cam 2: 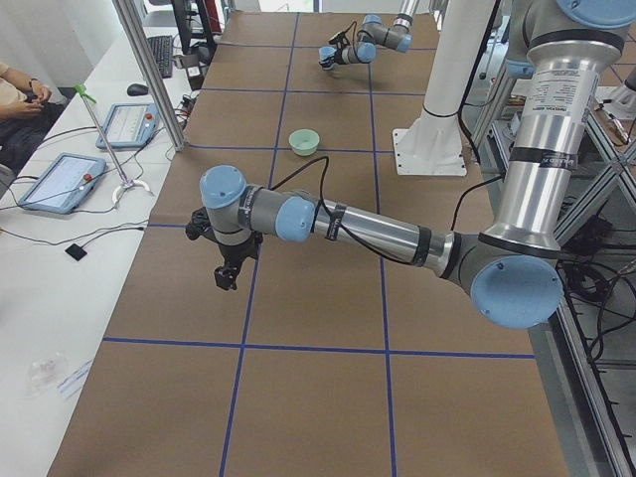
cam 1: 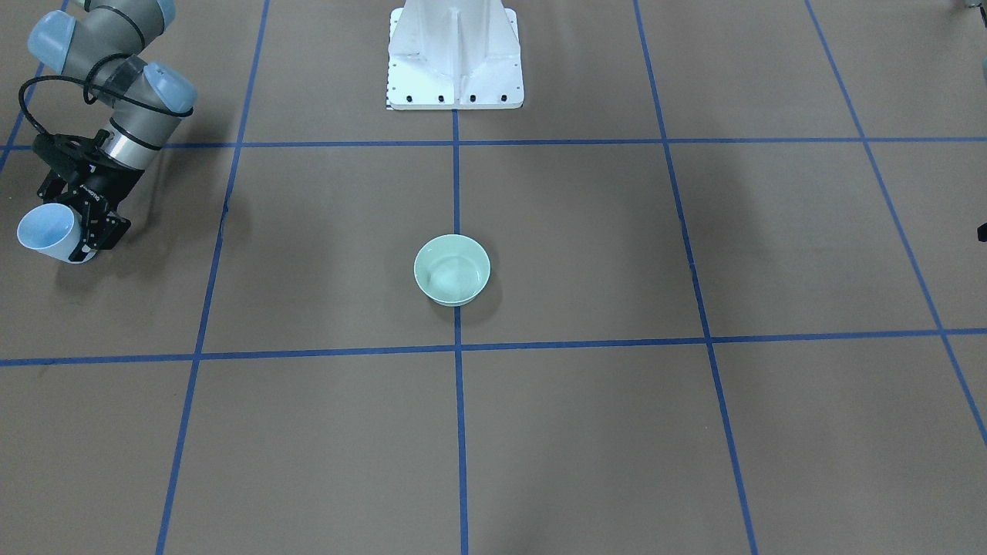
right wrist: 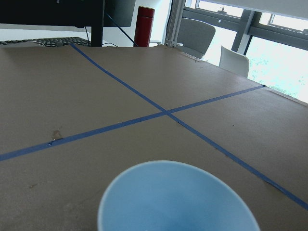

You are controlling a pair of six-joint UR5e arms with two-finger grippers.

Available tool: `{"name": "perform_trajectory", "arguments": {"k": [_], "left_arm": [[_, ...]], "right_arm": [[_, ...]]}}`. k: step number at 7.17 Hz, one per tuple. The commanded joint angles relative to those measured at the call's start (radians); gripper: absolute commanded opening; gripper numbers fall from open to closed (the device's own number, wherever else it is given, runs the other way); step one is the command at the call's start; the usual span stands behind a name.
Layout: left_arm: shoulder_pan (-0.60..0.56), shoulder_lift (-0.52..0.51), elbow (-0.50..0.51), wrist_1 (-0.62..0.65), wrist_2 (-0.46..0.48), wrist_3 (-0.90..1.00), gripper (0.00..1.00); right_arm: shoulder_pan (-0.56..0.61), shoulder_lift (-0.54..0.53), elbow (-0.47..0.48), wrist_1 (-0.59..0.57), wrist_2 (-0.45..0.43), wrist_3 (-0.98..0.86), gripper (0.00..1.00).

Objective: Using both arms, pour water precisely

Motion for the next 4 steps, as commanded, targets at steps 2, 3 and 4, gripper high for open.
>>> {"name": "perform_trajectory", "arguments": {"k": [2,3,4], "left_arm": [[-0.003,0.024,0.003,0.003,0.002,-0.005,1.0],[-0.021,0.04,0.013,0.003,0.006,-0.009,1.0],[-0.058,0.048,0.014,0.002,0.008,-0.003,1.0]], "right_arm": [[0.053,0.005,0.004,0.003,-0.028,-0.018,0.0],[0.069,0.013,0.007,0.005,-0.033,-0.027,0.0],[0.08,0.049,0.004,0.012,-0.035,-0.041,0.0]]}}
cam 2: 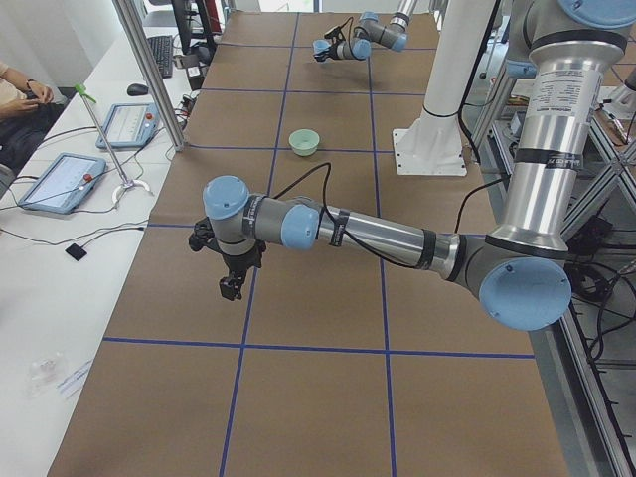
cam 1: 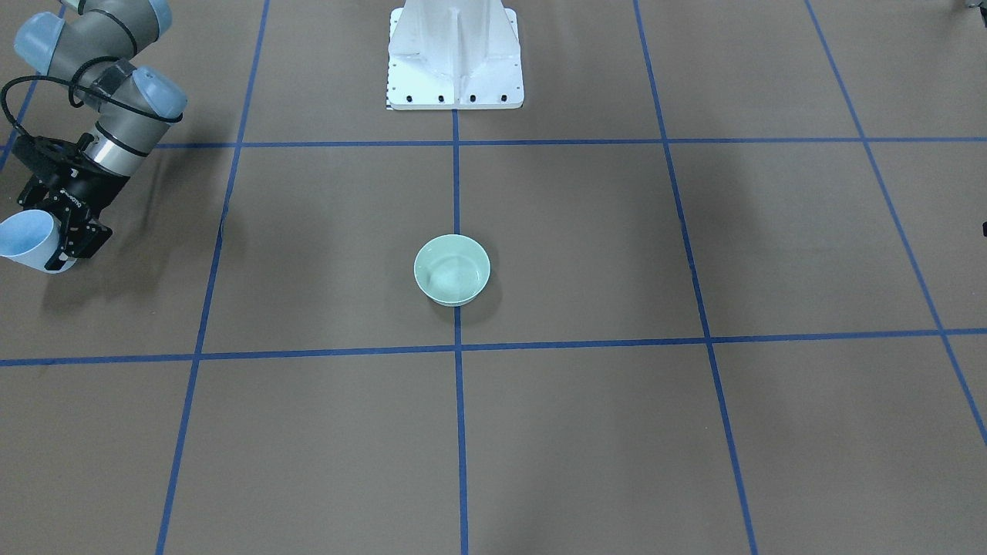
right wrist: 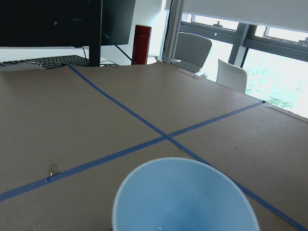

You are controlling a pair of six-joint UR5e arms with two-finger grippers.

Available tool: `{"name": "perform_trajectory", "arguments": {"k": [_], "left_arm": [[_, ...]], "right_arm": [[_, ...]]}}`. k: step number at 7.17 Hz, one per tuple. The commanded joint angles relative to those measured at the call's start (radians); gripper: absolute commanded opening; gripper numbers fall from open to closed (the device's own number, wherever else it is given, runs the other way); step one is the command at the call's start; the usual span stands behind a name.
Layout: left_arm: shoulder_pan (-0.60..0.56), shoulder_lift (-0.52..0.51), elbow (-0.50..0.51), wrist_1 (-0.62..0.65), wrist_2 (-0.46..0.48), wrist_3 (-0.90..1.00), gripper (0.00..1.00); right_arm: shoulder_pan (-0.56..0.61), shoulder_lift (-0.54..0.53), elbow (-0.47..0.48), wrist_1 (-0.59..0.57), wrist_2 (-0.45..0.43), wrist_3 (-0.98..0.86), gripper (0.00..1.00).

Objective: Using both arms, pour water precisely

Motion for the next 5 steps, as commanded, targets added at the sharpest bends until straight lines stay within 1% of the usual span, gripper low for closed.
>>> {"name": "perform_trajectory", "arguments": {"k": [1,2,3,4,5], "left_arm": [[-0.059,0.039,0.007,-0.001,0.003,-0.002,1.0],[-0.102,0.042,0.028,0.002,0.004,-0.005,1.0],[-0.133,0.05,0.049,0.001,0.003,-0.004,1.0],[-0.136,0.05,0.048,0.001,0.003,-0.004,1.0],[-0.136,0.05,0.048,0.001,0.003,-0.004,1.0]], "right_arm": [[0.037,0.061,0.007,0.01,-0.002,-0.082,0.0],[0.047,0.085,0.013,0.058,-0.002,-0.136,0.0],[0.055,0.088,0.015,0.192,0.0,-0.241,0.0],[0.057,0.091,0.013,0.353,-0.005,-0.377,0.0],[0.055,0.095,0.012,0.417,-0.003,-0.476,0.0]]}}
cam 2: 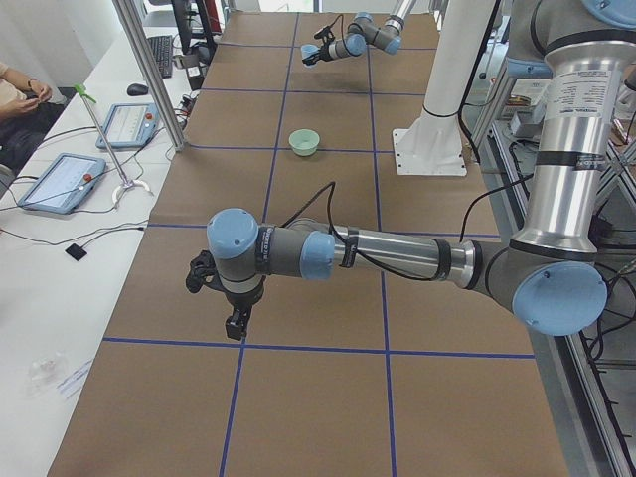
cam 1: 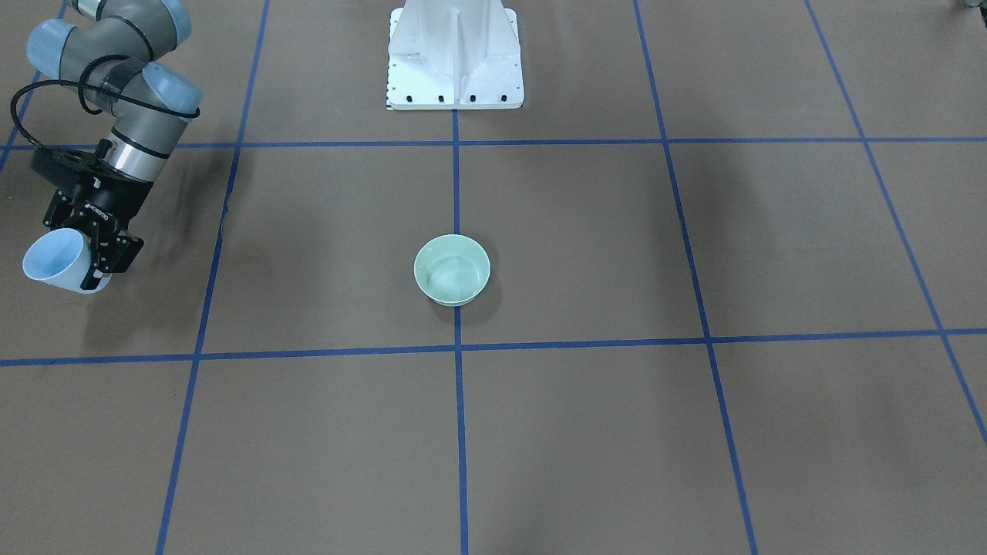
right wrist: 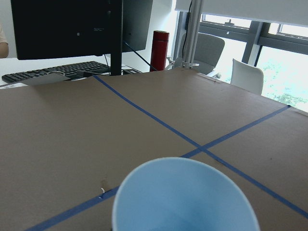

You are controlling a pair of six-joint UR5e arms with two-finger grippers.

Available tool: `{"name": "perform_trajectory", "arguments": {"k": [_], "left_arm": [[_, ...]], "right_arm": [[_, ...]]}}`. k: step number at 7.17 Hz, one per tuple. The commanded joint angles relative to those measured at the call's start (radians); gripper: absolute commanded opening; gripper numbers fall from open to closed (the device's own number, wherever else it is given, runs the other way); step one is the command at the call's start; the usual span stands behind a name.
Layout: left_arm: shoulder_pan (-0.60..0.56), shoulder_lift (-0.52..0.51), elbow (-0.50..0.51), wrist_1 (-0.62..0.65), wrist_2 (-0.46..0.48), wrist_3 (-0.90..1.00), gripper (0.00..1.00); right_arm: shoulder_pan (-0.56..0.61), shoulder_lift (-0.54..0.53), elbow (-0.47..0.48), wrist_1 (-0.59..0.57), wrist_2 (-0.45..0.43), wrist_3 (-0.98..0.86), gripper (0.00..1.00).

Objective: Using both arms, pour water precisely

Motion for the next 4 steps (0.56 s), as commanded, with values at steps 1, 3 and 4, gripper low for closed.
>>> {"name": "perform_trajectory", "arguments": {"k": [1,3,4], "left_arm": [[-0.007,0.001,0.001,0.0,0.0,0.0,1.0],[-0.007,0.001,0.0,-0.002,0.0,0.0,1.0],[-0.007,0.001,0.0,0.0,0.0,-0.001,1.0]], "right_arm": [[-0.002,0.032,-0.004,0.172,-0.006,-0.244,0.0],[-0.002,0.132,-0.003,0.246,-0.023,-0.521,0.0],[-0.002,0.191,0.0,0.247,-0.023,-0.719,0.0]]}}
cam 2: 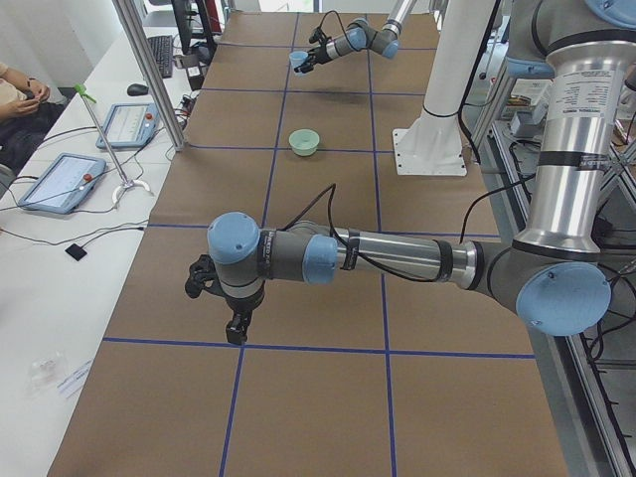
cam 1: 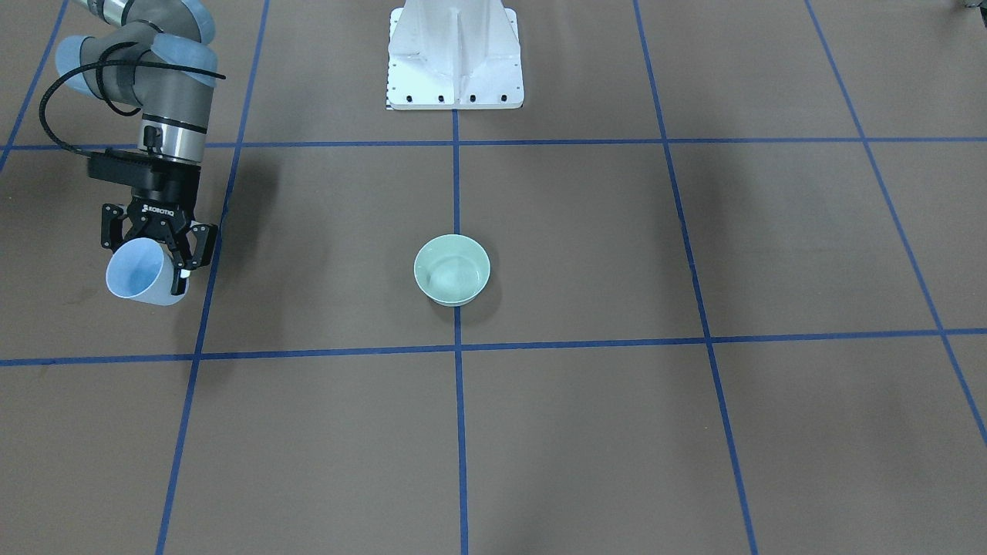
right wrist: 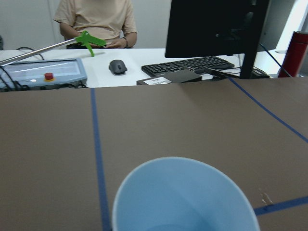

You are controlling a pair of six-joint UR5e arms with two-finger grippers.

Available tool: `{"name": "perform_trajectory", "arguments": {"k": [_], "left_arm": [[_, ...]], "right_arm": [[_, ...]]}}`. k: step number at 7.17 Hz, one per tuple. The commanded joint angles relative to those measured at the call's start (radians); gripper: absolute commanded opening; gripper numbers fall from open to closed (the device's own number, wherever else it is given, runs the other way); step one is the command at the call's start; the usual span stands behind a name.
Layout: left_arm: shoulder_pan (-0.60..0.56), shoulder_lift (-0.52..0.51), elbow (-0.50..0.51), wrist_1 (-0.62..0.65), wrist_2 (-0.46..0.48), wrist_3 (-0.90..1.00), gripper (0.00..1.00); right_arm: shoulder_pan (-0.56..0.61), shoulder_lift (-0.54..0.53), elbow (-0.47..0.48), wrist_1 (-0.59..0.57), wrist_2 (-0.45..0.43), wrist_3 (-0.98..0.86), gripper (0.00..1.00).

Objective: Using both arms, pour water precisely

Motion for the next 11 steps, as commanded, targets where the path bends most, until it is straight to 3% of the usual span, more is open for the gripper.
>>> {"name": "perform_trajectory", "arguments": {"k": [1,2,3,4,5,6,7,9,11], "left_arm": [[0.0,0.0,0.0,0.001,0.0,0.0,1.0],[0.0,0.0,0.0,0.001,0.0,0.0,1.0],[0.0,0.0,0.0,0.001,0.0,-0.001,1.0],[0.0,0.0,-0.002,0.001,-0.002,-0.001,1.0],[0.0,0.0,-0.002,0.001,-0.002,-0.001,1.0],[0.0,0.0,0.0,0.001,-0.002,-0.001,1.0],[0.0,0.002,0.001,0.001,-0.003,-0.001,1.0],[0.0,0.002,0.004,0.003,-0.003,-0.003,1.0],[0.0,0.002,0.004,0.001,-0.003,-0.015,1.0]], "right_arm": [[-0.002,0.079,0.008,0.013,0.006,-0.257,0.0],[-0.008,0.08,0.006,0.085,0.047,-0.274,0.0],[-0.024,0.082,-0.001,0.204,0.163,-0.394,0.0],[-0.041,0.082,-0.007,0.279,0.19,-0.47,0.0],[-0.072,0.085,-0.02,0.335,0.281,-0.53,0.0],[-0.072,0.093,-0.02,0.335,0.406,-0.614,0.0],[-0.069,0.129,-0.021,0.326,0.438,-0.697,0.0],[-0.045,0.168,-0.036,0.282,0.597,-0.763,0.0],[-0.04,0.293,-0.082,0.156,0.618,-0.799,0.0]]}}
